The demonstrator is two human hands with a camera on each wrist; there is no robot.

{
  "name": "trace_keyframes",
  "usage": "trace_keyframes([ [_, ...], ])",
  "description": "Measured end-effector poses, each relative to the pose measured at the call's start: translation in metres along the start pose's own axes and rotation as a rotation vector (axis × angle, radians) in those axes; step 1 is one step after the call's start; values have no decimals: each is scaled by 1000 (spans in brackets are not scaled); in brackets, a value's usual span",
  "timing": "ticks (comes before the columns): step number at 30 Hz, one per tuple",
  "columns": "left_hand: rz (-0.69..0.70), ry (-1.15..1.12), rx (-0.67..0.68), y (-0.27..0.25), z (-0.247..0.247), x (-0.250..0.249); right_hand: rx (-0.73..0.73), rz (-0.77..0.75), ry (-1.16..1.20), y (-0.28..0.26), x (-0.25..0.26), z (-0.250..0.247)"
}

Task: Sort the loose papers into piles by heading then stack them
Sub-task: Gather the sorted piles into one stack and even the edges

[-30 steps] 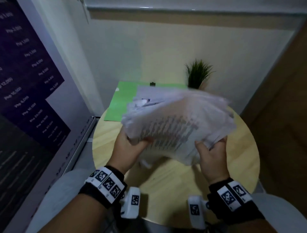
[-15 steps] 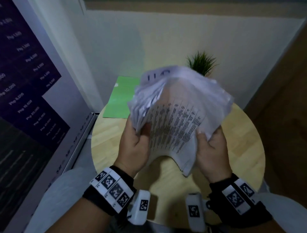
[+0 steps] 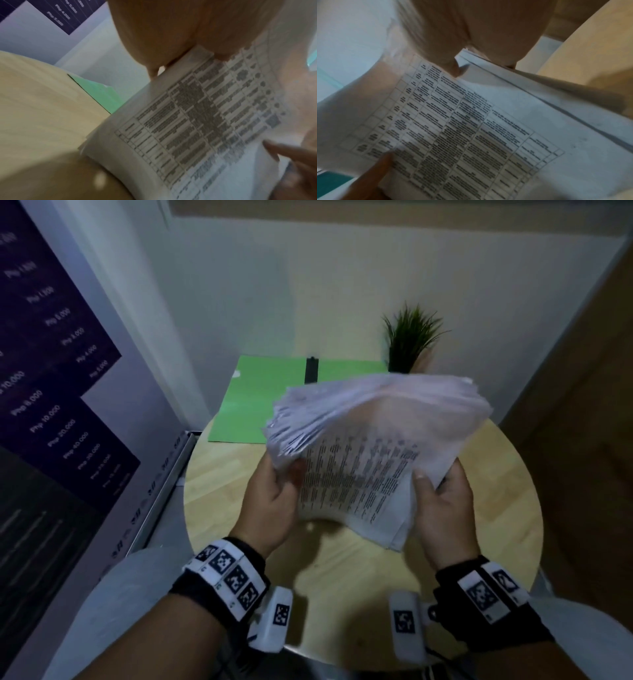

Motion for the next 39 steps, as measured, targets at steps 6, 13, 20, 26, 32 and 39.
trace_keyframes([
  [6, 222, -73, -144, 3, -4, -41, 55, -229, 48, -6, 42, 6],
  [13, 62, 230, 40, 5, -17, 15, 86, -16, -67, -5, 4, 3],
  [20, 203, 262, 3, 13, -29, -36, -69, -399, -216, 2, 60, -18],
  [26, 596, 716, 178, 7, -27, -100, 381, -661, -537, -6, 86, -21],
  [32, 298, 926, 119, 14, -55, -89, 377, -444, -222, 2, 67, -34],
  [39, -189, -22, -59, 30, -79, -33, 136, -416, -249, 20, 56, -61],
])
Point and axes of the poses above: each hand's wrist, its own y-axis towards the middle knuckle, its own z-axis out of the palm, x = y × z, the point moved 2 cm from there along y, towards the middle knuckle, and after that the axes turned 2 degrees about y, right-handed, at the moved point
